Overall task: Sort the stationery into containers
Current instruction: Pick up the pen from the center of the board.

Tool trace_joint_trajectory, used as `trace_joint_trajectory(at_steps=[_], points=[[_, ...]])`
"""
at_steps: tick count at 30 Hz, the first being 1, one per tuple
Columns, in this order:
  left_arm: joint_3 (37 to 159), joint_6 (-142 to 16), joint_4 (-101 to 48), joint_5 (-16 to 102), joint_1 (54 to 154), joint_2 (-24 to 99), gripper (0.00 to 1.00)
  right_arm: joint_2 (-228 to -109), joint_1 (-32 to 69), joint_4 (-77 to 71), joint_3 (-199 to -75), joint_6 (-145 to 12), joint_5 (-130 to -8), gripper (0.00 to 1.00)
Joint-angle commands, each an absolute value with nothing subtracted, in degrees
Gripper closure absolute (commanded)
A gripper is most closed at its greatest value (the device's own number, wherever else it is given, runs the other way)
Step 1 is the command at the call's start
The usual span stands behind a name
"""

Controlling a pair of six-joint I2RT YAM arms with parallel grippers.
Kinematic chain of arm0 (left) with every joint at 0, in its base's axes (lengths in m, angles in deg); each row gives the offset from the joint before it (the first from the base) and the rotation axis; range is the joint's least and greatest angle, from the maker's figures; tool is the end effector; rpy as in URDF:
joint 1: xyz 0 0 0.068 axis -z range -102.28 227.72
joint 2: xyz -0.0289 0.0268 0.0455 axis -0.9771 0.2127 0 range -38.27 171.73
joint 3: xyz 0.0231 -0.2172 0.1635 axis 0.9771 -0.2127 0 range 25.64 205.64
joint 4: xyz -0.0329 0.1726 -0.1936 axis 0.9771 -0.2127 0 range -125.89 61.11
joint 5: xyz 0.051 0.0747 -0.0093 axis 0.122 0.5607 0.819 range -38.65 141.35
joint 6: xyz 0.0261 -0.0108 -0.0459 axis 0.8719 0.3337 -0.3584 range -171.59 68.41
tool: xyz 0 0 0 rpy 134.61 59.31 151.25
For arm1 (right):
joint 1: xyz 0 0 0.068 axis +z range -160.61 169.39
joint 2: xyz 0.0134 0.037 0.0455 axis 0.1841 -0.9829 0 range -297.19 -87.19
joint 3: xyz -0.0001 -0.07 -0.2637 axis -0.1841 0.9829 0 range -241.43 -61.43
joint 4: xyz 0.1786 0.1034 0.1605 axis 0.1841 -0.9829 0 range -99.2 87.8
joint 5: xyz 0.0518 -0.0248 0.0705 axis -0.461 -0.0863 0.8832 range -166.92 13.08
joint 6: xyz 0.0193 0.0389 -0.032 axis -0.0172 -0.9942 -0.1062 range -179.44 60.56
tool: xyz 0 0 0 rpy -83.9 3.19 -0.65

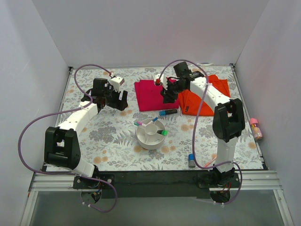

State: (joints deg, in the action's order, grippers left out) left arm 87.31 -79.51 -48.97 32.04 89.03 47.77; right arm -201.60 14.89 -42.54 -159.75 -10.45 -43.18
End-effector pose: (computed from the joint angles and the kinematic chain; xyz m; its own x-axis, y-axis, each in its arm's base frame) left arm 0.3179 -0.0755 0.2552 -0.8018 -0.2902 -0.5224 0.0466 0.8411 -0.5389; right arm 0.3873 0.2066 0.2573 -0.0140 -0.7020 -0.7121 -0.9843 0.1350 -0.1138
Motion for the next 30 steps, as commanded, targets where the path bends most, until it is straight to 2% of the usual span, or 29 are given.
trace_joint_trajectory(at_steps=[1, 6, 10, 30], points=[[88.0, -79.6, -48.1, 30.9, 88.7, 47.2, 0.25, -198.6, 14.8, -46.1, -154.2, 1.9, -40.3, 0.5], [88.7, -79.5, -48.1, 31.1, 88.7, 47.9, 0.25, -201.4, 15.7, -47.2, -154.6, 5.2, -41.7, 0.47], [88.1, -79.6, -47.8, 31.8, 88.7, 47.9, 0.25, -203.4, 16.3, -47.0, -155.6, 7.4, -42.6, 0.39], [87.1, -79.9, -47.5, 32.6, 88.7, 48.7, 0.25, -210.2, 20.9, -46.9, -158.8, 8.5, -47.1, 0.43]])
